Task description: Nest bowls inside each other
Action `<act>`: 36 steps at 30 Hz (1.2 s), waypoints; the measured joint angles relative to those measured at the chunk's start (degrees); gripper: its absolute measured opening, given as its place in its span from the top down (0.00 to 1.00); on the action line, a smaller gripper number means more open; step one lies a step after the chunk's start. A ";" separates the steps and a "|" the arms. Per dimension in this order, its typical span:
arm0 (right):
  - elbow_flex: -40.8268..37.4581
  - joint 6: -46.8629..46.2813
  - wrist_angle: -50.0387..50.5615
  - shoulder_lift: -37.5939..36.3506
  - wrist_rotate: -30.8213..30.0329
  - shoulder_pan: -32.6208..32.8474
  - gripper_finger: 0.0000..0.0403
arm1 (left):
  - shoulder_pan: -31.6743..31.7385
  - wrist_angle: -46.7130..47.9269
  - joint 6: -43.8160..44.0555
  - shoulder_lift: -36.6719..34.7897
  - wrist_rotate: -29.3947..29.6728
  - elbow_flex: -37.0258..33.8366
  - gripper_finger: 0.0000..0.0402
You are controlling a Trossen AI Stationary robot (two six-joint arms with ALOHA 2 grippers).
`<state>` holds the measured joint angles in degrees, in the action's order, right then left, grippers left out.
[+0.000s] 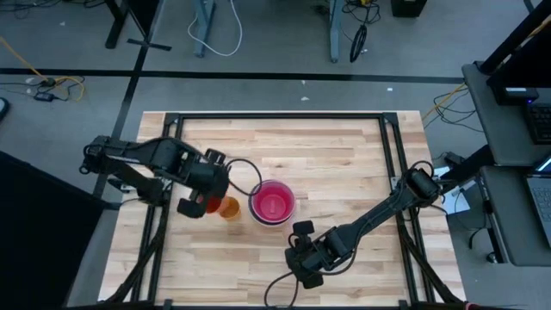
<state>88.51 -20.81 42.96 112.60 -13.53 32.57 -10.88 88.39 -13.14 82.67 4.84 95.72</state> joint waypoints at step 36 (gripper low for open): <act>0.02 -1.06 0.86 -0.85 0.06 1.30 0.73 | 7.85 -18.56 -7.17 0.85 -7.70 -18.25 1.00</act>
<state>88.53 -21.87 43.82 111.74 -13.47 33.87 -3.02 69.83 -20.32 83.53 -2.87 77.46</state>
